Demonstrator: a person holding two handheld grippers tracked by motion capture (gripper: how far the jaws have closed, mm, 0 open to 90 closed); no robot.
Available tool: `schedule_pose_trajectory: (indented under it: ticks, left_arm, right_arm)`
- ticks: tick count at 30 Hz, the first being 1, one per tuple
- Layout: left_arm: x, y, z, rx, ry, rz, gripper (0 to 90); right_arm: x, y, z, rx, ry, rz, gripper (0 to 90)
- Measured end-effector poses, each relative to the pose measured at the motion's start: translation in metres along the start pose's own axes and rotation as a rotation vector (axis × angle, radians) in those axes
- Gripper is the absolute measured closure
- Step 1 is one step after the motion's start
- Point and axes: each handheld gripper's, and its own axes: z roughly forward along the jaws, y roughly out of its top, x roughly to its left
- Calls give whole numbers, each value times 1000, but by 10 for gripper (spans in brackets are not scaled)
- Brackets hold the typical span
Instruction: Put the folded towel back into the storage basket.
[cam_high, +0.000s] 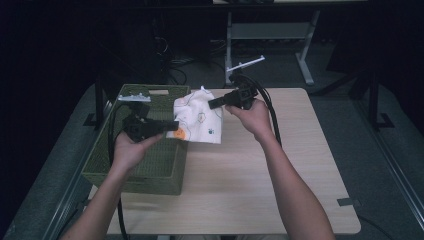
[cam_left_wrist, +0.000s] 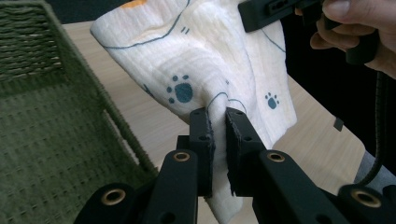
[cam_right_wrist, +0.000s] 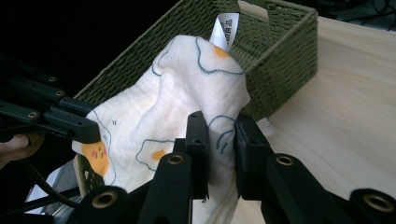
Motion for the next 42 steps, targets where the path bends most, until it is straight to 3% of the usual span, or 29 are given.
schedule_pose_trajectory:
  ticks: [26, 42]
  left_arm:
    - [36, -8, -44, -4, 36, -18, 823]
    - [55, -18, -63, -6, 52, -36, 823]
  right_arm:
    - [33, 29, 50, 29, 34, -39, 774]
    - [44, 36, 76, 38, 57, -42, 775]
